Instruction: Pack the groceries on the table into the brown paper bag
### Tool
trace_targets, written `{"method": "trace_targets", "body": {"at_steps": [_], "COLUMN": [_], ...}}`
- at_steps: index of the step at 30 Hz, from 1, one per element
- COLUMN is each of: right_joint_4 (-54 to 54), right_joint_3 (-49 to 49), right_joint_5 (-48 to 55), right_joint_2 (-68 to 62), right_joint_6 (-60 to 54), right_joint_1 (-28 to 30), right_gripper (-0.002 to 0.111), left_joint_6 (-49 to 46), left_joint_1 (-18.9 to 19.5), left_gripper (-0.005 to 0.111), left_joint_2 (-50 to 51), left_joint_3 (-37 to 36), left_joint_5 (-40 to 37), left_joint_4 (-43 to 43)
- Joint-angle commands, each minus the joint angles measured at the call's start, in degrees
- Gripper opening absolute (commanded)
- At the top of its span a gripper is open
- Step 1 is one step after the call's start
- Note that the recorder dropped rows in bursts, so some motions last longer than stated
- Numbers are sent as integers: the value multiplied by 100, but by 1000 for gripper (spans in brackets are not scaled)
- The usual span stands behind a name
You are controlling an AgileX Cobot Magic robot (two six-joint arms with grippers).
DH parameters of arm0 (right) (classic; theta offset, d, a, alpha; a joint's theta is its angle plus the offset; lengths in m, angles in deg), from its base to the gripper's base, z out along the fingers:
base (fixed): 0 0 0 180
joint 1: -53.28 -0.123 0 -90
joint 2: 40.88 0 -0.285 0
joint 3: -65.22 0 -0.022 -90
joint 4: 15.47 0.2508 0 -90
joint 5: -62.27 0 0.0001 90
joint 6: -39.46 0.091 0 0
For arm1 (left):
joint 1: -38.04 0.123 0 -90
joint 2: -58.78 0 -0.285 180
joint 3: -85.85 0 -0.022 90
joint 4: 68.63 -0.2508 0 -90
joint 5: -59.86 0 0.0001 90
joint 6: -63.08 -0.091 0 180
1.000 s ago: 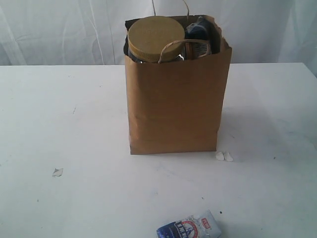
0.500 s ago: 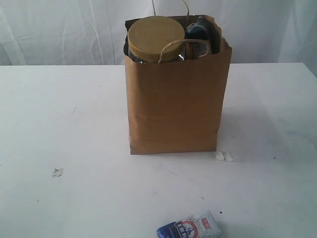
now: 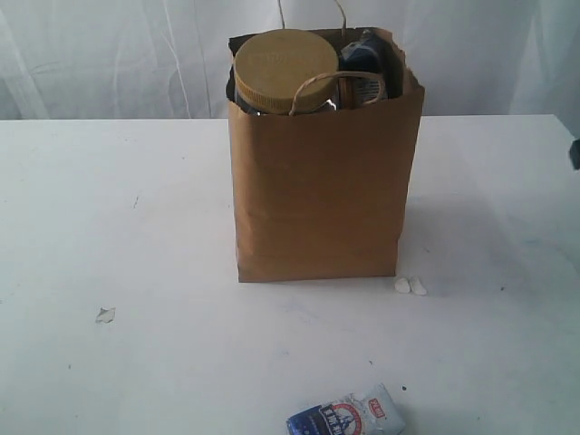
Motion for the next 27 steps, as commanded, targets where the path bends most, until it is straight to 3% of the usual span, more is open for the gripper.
{"method": "trace_targets", "body": {"at_steps": [1,5,8,15,20,27], "right_joint_4": [1853,4292,5139,4837,4420,4416], "right_joint_3": [-529,-830,-948,-958,-958,-958], "right_joint_5": [-217,-343,-439,-748,-1831,-1888], "right_joint_2": [-214,-419,-589,-1249,-1650,-1966], "right_joint_6": [-1417,-3762,-4843,-5740,-5470,-5458], "right_joint_1": [0,-61,-356,-1125,-1130,-1185], "right_gripper": [17,17,18,41,41,41], "left_joint_6": [-14,-14,-14,-14,-14,-14], "left_joint_1": [-26,-26,-26,-26,-26,-26], "left_gripper": [0,0,0,0,0,0], "left_joint_2": [-21,-21,-21,-21,-21,-21], "left_joint_3": [-18,-18,-18,-18,-18,-18], "left_joint_5": [-126,-126,-126,-126,-126,-126], "left_joint_4": [35,35,35,35,35,35]}}
